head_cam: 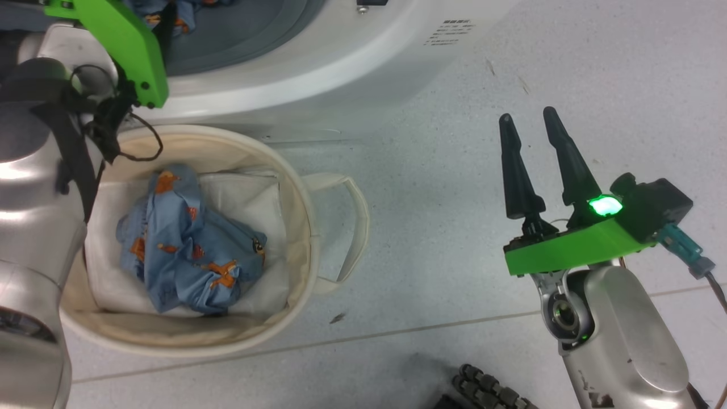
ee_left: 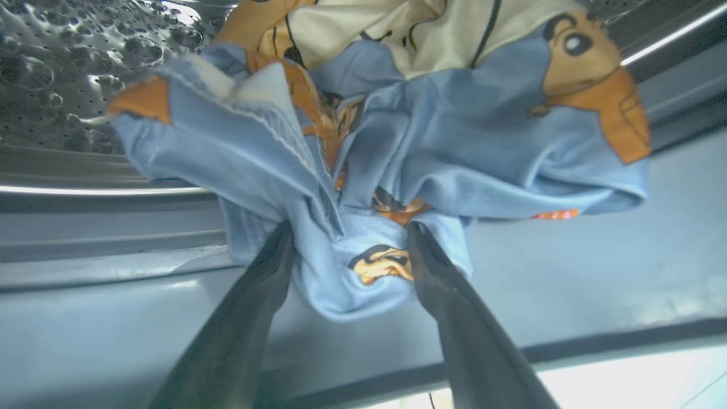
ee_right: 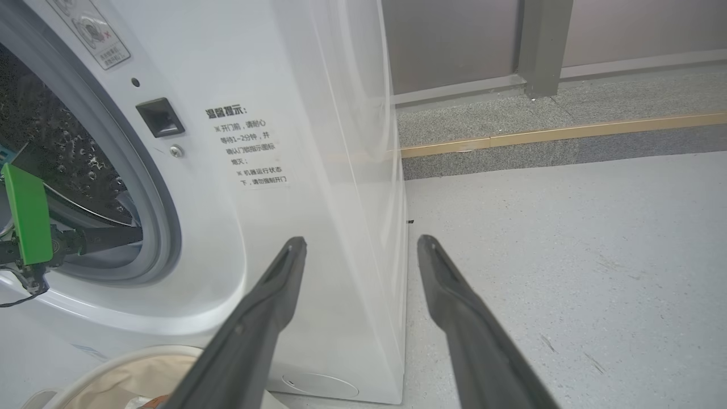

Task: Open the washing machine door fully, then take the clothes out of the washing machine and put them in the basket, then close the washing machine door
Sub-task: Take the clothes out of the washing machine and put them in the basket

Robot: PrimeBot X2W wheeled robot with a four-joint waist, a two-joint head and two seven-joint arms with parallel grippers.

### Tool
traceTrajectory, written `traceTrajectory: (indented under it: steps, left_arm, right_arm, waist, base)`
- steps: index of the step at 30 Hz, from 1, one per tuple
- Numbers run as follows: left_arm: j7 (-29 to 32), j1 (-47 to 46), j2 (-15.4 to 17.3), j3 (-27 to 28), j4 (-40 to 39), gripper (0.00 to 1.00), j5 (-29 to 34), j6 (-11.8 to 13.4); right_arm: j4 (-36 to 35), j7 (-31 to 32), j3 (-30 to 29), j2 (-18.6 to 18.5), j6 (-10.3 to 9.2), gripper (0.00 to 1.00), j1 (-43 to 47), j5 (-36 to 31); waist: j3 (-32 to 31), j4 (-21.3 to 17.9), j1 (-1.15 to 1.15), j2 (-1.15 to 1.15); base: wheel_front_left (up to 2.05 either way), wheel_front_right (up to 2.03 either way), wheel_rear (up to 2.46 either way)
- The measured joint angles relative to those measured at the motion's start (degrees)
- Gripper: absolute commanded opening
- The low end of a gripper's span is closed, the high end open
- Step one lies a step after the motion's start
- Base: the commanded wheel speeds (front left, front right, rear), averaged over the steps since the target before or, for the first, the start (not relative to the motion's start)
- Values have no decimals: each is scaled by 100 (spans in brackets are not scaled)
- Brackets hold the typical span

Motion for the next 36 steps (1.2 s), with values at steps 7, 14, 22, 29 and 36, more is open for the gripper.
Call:
traceTrajectory:
  steps: [7,14,22,29,36]
  left_arm:
    - [-379,93,71,-404,-256,0,-422,0]
    - [-1057,366,230,-624,-366,0,-723,0]
    - [-2271,680,447,-928,-765,0,-944,0]
    - [-2641,1307,675,-886,-1376,0,-978,1]
    - [-2646,2424,835,-383,-3000,0,-621,394]
  right_arm:
    - [70,0,56,0,0,100,0,-37]
    - [179,0,92,0,0,100,9,-41]
    - [344,0,82,-1,0,100,119,-104]
    - [557,0,46,-1,0,100,417,-199]
    - [721,0,29,-2,0,100,675,-268]
  waist:
    - [-191,-4,0,0]
    - [-458,-32,0,0]
    - [-952,-4,0,0]
    - [-1511,127,-1,0]
    - [-2086,373,-1,0]
  base:
    - [0,0,0]
    - [0,0,0]
    - [0,0,0]
    - [0,0,0]
    - [0,0,0]
